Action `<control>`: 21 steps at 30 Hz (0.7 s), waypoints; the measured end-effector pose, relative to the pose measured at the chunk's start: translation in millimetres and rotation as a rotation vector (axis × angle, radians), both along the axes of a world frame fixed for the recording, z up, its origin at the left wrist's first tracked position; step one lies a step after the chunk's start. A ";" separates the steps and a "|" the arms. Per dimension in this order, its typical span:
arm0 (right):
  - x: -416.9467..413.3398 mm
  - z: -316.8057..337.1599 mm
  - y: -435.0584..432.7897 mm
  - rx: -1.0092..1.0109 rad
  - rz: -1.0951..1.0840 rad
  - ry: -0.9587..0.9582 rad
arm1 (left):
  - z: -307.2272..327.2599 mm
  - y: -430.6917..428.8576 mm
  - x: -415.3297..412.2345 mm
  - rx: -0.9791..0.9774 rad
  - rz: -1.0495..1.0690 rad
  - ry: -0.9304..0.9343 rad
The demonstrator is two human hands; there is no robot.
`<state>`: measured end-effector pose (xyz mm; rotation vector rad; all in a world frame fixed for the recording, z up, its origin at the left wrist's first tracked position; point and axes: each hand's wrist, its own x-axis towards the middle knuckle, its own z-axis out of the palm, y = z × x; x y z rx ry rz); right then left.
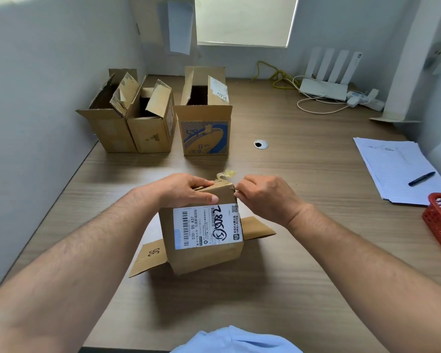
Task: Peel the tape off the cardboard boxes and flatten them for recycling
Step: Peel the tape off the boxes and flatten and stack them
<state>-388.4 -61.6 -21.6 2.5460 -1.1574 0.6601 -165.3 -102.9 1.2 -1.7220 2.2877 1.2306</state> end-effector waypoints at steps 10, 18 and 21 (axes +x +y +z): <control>21.4 25.5 -8.9 -0.021 -0.076 0.206 | -3.2 -4.9 -1.5 -0.004 -0.007 -0.003; 22.6 22.9 -15.0 0.023 -0.040 0.197 | -3.2 -0.9 0.9 -0.013 -0.029 -0.010; 19.6 24.6 -17.8 -0.024 -0.073 0.099 | -1.0 2.2 -0.4 -0.024 -0.032 -0.018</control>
